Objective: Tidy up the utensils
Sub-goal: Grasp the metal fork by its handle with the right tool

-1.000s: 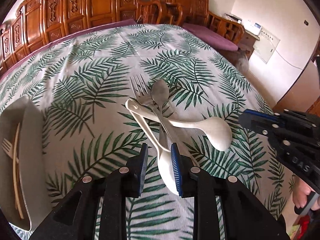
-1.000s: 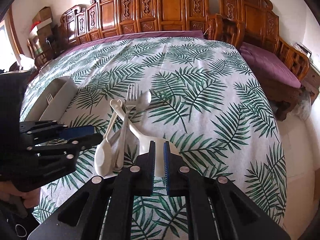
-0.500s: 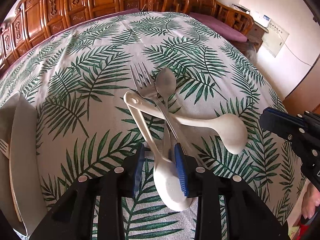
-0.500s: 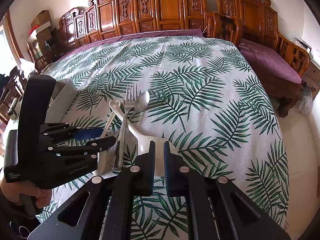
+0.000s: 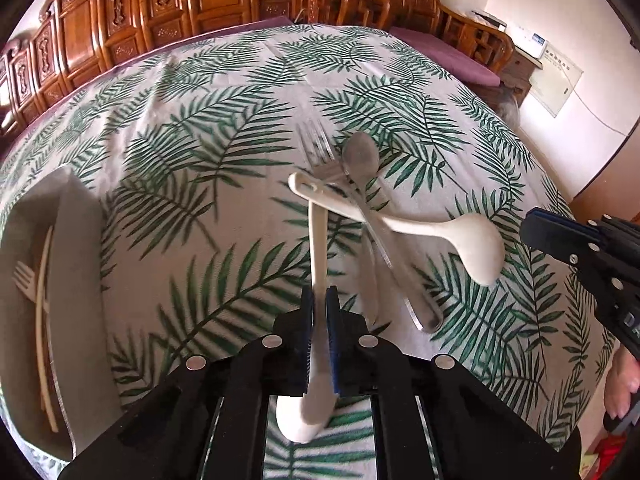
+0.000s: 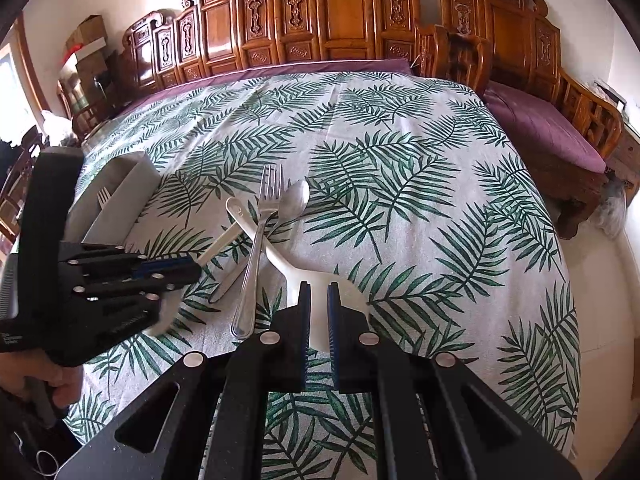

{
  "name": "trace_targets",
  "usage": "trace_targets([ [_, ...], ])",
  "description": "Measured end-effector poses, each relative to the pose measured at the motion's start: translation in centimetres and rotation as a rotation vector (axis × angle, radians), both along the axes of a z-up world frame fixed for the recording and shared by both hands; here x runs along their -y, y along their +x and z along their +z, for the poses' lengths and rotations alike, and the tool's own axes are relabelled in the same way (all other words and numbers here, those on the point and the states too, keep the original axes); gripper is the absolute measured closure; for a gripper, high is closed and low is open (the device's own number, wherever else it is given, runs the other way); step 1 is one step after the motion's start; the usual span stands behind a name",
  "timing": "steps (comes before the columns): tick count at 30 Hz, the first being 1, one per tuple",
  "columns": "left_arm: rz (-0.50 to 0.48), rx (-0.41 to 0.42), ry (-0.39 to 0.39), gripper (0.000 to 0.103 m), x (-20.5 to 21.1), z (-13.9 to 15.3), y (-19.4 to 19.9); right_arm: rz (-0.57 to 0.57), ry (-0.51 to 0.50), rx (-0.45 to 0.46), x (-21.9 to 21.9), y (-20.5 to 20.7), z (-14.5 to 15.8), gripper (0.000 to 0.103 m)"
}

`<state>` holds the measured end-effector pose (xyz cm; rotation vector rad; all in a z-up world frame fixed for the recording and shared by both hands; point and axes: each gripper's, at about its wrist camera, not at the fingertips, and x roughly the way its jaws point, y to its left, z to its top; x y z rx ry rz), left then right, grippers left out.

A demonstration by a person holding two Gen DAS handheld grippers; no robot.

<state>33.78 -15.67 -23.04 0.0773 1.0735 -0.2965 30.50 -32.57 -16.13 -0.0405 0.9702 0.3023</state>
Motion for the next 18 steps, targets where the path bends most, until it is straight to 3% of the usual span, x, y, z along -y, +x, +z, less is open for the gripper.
trace_targets([
  [10, -0.022, 0.091, 0.018, 0.098, -1.9, 1.8, -2.4, 0.037, -0.02, -0.008, -2.7, 0.3, -0.8, 0.093],
  [18, -0.01, 0.144, -0.032, 0.098, -3.6, 4.3, -3.8, 0.073, -0.006, -0.014, -5.9, 1.7, -1.1, 0.093],
])
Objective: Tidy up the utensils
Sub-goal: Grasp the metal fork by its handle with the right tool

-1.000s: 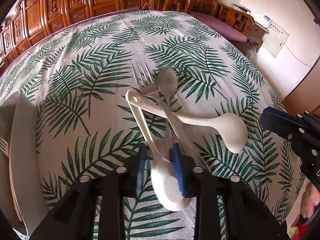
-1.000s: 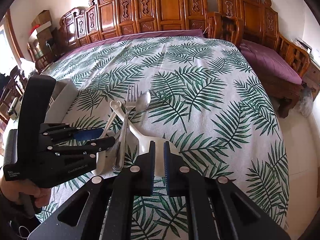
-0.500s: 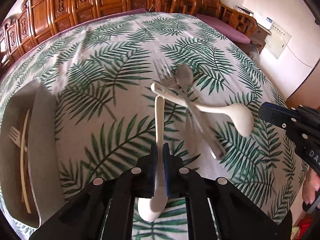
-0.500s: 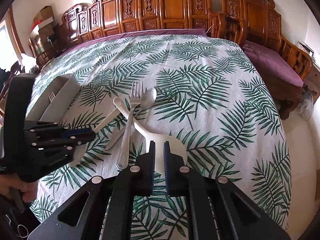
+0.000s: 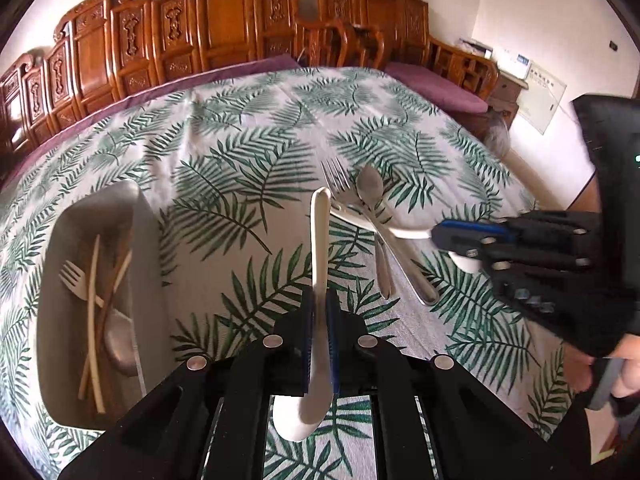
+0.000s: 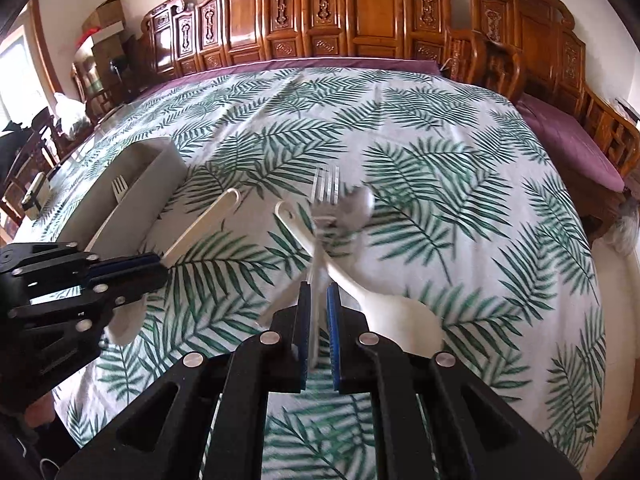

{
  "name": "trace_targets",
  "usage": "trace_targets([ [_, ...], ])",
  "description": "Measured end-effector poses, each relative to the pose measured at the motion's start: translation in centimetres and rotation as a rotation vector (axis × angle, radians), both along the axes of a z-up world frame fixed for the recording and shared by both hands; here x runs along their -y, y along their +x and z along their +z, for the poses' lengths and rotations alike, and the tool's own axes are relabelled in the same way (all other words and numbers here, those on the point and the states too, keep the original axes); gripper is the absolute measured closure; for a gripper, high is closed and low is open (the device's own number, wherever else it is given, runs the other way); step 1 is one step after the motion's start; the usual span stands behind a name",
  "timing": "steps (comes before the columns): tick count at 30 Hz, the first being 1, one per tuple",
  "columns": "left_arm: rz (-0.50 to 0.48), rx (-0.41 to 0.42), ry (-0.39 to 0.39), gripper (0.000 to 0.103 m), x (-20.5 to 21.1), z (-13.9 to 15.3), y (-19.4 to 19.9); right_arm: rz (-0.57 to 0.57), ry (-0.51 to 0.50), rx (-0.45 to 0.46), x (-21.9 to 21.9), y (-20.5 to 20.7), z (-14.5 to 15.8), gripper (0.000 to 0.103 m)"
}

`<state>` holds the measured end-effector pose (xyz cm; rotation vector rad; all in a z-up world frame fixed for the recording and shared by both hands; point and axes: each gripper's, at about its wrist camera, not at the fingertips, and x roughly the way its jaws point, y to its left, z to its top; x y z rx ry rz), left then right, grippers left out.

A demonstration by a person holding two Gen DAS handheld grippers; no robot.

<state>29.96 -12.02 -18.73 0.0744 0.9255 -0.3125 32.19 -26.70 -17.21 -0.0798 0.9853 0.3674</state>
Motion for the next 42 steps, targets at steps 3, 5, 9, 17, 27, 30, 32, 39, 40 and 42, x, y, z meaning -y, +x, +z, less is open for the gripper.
trace_targets([
  [3, 0.001, 0.015, -0.017, 0.097, -0.5, 0.8, -0.3, 0.005, -0.007, -0.013, -0.7, 0.5, -0.5, 0.093],
  [5, -0.001, 0.026, -0.022, 0.097, -0.6, 1.4, -0.5, 0.005, 0.0, -0.028, -1.0, 0.8, -0.9, 0.093],
  [9, -0.002, 0.047, -0.032, 0.097, -0.8, 2.2, -0.8, 0.002, -0.012, -0.052, -1.3, 1.2, -1.9, 0.093],
  [17, 0.007, 0.088, -0.035, 0.097, -1.4, 3.6, -1.6, -0.009, -0.035, -0.073, -1.3, 1.8, -3.1, 0.085],
  [27, 0.007, 0.088, -0.046, 0.097, -1.8, 3.9, -1.6, -0.019, -0.03, -0.064, -1.5, 3.0, -3.8, 0.084],
  [30, 0.005, 0.086, -0.048, 0.097, -1.7, 3.7, -1.7, -0.028, -0.018, -0.062, -1.5, 3.1, -3.9, 0.084],
  [32, 0.005, 0.084, -0.047, 0.097, -1.6, 3.7, -1.8, -0.04, -0.014, -0.074, -1.4, 3.2, -3.8, 0.088],
  [39, 0.008, 0.087, -0.047, 0.097, -1.9, 3.7, -2.1, -0.022, -0.049, -0.104, -1.6, 2.6, -3.6, 0.093],
  [40, 0.008, 0.088, -0.047, 0.097, -2.0, 3.7, -2.2, -0.022, -0.052, -0.106, -1.6, 2.3, -3.6, 0.093],
  [42, 0.01, 0.088, -0.047, 0.097, -2.1, 3.7, -2.2, -0.02, -0.048, -0.119, -1.4, 1.7, -3.6, 0.093],
])
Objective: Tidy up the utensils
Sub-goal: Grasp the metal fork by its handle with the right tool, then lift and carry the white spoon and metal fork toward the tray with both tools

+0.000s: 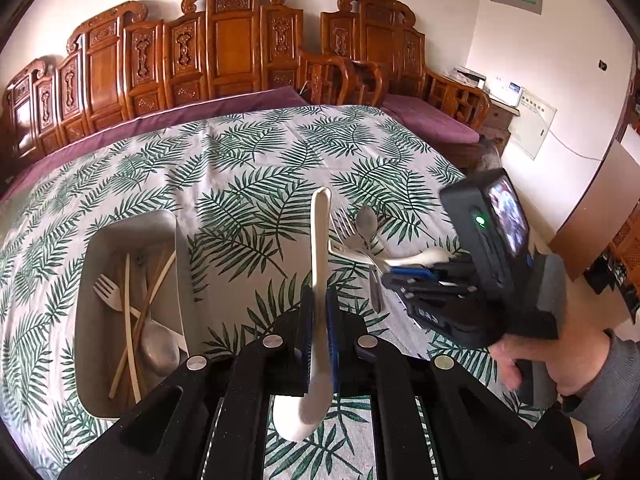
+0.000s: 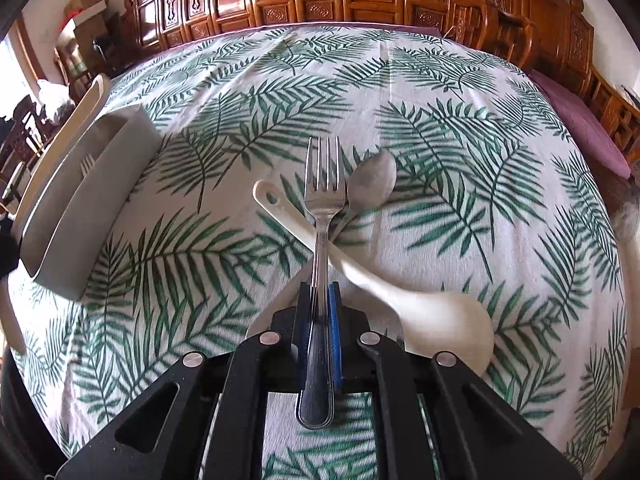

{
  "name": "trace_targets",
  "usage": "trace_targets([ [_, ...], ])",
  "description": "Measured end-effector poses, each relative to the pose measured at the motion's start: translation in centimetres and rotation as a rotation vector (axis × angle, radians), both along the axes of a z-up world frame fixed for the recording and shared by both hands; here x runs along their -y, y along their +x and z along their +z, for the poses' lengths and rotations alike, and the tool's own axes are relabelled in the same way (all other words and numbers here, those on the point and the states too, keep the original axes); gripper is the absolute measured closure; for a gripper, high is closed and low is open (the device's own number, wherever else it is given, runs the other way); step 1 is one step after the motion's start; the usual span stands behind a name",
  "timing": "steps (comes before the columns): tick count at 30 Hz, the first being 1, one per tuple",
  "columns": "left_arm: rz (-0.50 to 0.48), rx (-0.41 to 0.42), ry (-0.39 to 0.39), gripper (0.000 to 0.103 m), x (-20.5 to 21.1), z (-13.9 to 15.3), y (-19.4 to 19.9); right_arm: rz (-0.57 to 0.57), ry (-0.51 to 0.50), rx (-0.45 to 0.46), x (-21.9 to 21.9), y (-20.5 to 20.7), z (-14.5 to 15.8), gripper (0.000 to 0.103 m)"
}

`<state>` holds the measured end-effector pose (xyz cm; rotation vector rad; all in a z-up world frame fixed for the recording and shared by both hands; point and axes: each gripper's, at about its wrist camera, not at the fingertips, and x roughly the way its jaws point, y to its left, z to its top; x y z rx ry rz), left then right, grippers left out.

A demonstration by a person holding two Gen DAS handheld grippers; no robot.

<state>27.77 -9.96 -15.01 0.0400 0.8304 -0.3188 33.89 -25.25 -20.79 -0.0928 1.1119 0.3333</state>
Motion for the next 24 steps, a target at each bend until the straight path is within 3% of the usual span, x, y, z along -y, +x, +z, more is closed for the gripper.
trace_targets([
  [8, 0.002, -0.001, -0.008, 0.097, -0.2, 0.1, -0.1, 0.015, -0.019, -0.018, -0.1, -1.5, 0.0, 0.092],
  [24, 0.0, 0.0, -0.007, 0.097, -0.4, 0.3, -0.4, 0.008, -0.062, -0.004, -1.3, 1.0, -0.1, 0.092],
])
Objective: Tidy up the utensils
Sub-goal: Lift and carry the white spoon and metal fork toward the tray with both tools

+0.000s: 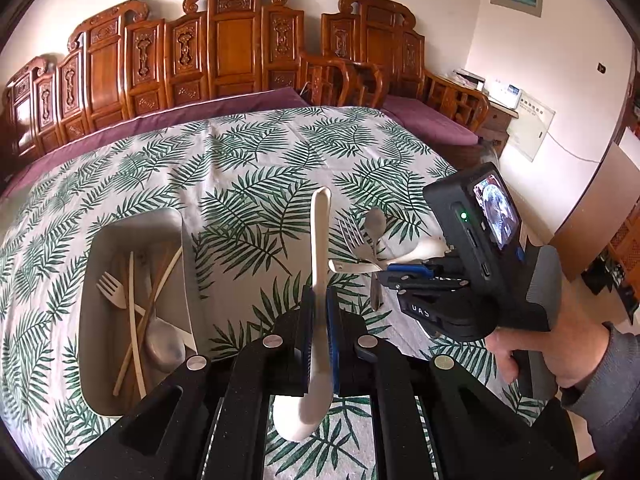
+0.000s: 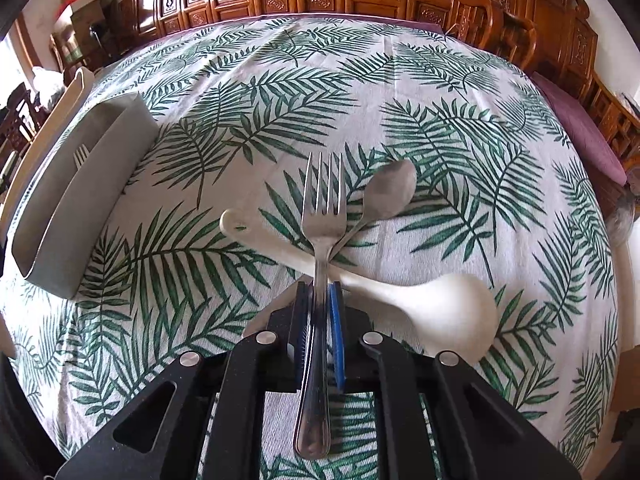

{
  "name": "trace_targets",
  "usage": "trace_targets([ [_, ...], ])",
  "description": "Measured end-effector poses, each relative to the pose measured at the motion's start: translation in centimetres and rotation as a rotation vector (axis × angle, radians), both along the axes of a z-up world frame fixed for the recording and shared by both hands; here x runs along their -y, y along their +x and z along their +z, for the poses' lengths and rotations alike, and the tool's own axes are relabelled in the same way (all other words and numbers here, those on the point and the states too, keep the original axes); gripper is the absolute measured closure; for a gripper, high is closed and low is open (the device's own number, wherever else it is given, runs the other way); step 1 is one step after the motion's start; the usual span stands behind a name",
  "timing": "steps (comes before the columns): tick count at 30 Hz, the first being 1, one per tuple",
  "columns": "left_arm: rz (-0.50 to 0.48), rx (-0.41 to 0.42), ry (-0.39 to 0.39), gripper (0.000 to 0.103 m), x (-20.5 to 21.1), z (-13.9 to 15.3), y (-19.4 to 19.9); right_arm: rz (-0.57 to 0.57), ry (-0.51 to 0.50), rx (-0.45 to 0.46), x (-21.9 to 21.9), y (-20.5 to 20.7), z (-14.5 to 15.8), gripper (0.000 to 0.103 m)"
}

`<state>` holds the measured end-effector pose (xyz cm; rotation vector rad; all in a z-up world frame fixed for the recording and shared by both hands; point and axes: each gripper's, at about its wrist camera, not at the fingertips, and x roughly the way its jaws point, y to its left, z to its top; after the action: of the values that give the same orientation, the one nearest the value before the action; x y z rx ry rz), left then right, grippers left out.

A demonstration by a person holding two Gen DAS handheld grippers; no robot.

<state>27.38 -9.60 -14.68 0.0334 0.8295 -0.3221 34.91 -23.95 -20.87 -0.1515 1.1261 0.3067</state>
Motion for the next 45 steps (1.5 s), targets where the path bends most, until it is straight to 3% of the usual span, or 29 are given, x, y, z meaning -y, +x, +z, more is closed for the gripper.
trace_targets([
  [6, 0.009, 0.009, -0.001, 0.097, -0.7, 0.4, 0.1, -0.002, -0.003, 0.019, 0.0, -0.5, 0.3, 0.095],
  [23, 0.103, 0.031, 0.018, 0.097, -5.7, 1.5, 1.6, 0.012, 0.014, 0.117, -0.5, -1.8, 5.5, 0.095],
  [34, 0.216, 0.002, 0.014, 0.097, -11.5, 0.2, 3.6, 0.078, 0.054, 0.153, -4.6, -2.2, 8.0, 0.095],
  [45, 0.246, -0.021, 0.01, 0.097, -13.5, -1.0, 5.3, 0.141, 0.097, 0.162, -8.8, -2.3, 9.4, 0.094],
])
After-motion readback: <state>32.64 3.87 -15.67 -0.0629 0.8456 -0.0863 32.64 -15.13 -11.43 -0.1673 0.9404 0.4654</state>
